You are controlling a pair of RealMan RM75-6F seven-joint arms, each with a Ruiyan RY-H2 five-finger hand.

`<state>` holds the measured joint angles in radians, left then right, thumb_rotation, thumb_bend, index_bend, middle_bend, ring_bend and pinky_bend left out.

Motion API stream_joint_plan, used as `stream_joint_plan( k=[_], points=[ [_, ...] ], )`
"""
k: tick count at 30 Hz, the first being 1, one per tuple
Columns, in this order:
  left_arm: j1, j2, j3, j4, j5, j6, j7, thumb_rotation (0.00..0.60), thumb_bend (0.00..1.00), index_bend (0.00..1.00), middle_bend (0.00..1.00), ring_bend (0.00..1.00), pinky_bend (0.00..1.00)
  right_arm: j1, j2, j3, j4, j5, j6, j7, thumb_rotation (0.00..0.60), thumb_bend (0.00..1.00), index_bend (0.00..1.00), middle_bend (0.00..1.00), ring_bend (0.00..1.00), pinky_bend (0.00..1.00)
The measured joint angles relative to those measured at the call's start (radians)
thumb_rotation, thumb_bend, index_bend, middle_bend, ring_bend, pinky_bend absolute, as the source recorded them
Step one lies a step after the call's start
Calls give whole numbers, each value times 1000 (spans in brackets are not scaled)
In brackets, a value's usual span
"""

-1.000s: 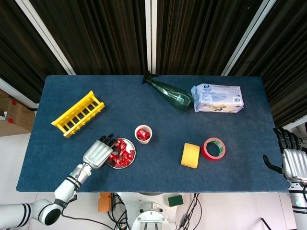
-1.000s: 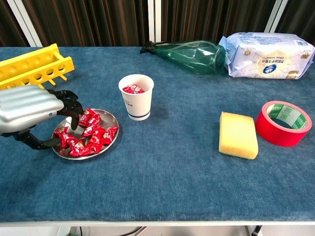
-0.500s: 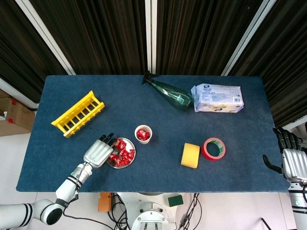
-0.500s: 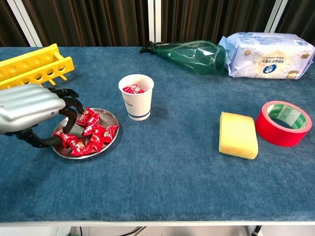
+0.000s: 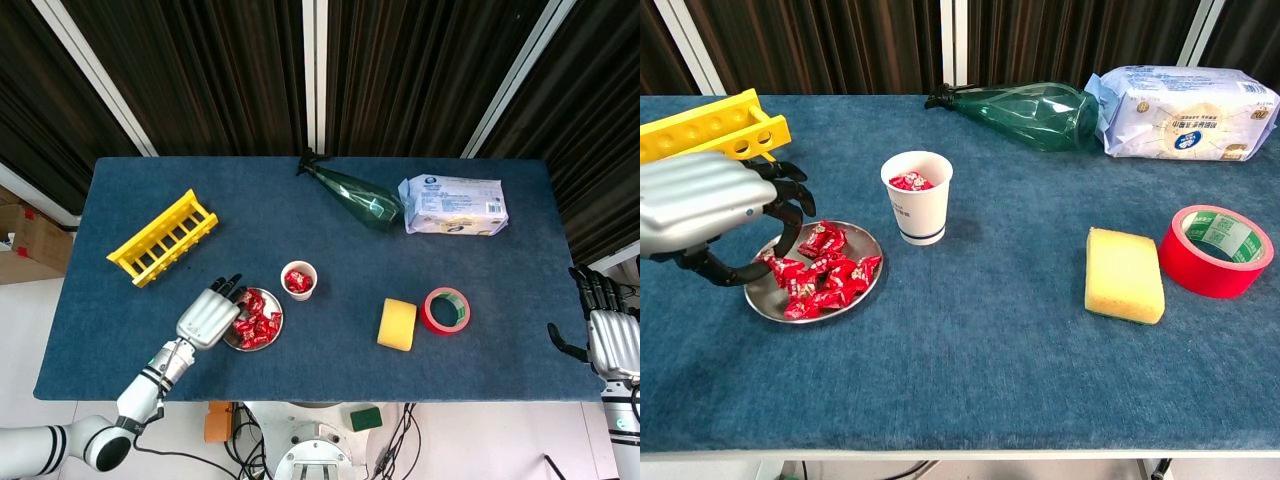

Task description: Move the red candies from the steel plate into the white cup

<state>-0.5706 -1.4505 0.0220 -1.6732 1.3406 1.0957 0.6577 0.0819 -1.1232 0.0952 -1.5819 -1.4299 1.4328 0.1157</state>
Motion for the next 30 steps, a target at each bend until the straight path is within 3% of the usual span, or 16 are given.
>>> stream_joint_plan(
  k=[9,15,30],
  points=[
    [-2,77,-56,-114,28,50,-24,600,356,552,236,80,231,0,-1,-1,-2,-2,1,-3,600,325,0,0,0,0],
    [-39,81,-113,-148,5,33,-28,600,356,552,236,80,231,0,-2,-1,-1,-1,2,-4,600,325,0,0,0,0],
    [-199,-84,-246,-34,-189,-52,47,600,356,551,236,80,231,3,-1,1,6,4,-5,3,600,325,0,0,0,0]
  ],
)
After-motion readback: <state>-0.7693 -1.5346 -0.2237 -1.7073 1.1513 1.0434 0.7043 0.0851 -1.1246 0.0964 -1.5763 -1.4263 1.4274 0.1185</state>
